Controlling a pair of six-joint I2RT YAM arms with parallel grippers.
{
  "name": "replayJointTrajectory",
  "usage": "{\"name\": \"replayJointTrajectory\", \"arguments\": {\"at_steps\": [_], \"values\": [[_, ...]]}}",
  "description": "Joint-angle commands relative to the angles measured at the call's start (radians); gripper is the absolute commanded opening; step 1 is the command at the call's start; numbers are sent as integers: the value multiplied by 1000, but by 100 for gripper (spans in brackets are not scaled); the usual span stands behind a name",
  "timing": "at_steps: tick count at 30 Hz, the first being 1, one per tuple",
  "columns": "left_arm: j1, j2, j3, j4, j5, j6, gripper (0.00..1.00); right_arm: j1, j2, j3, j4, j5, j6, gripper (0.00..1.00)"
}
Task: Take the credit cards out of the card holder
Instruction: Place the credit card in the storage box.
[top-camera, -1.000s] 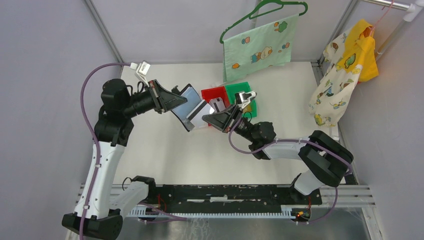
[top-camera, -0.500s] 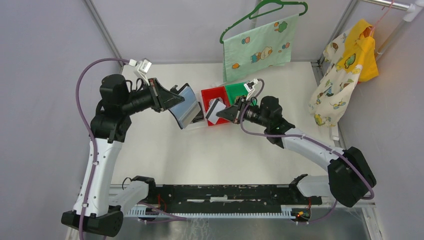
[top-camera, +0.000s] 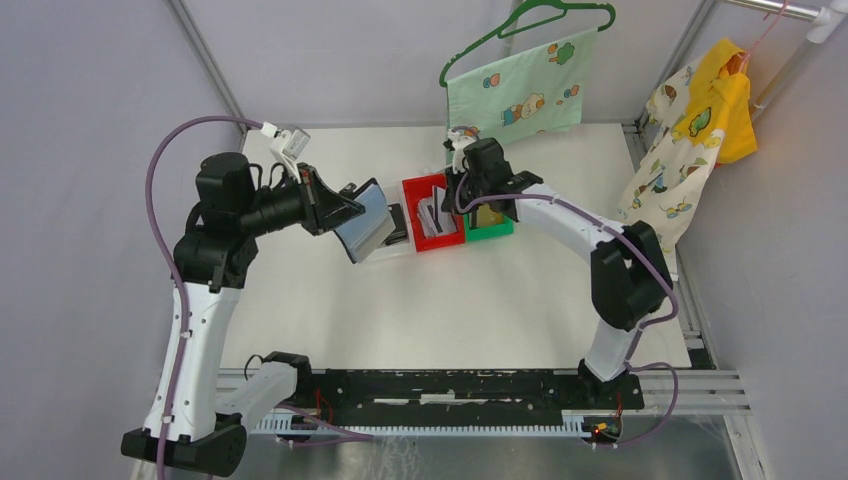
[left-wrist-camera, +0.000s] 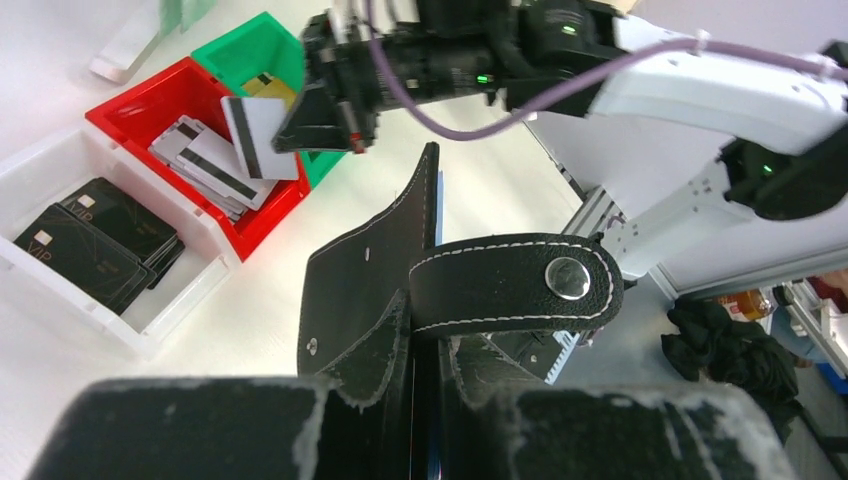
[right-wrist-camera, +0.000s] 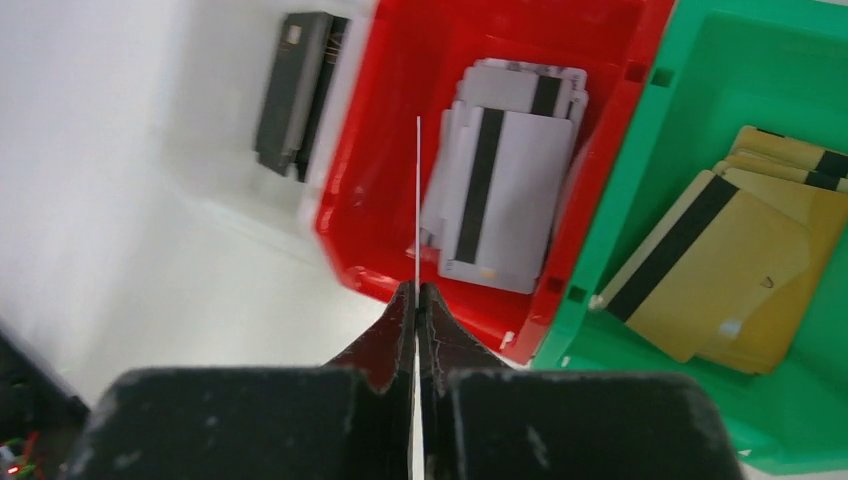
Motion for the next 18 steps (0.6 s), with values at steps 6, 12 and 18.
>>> {"name": "replayJointTrajectory", "arguments": {"at_steps": [6,12,18], "values": [[6,-59,21,5,127,107,2,1,221,289,-188,100,-142,0],[7,-67,16,6,140,110,2,0,280,342,-198,82,-146,0],[7,-66,8,13,150,107,2,7,299,355,-203,67,-159,0]]}}
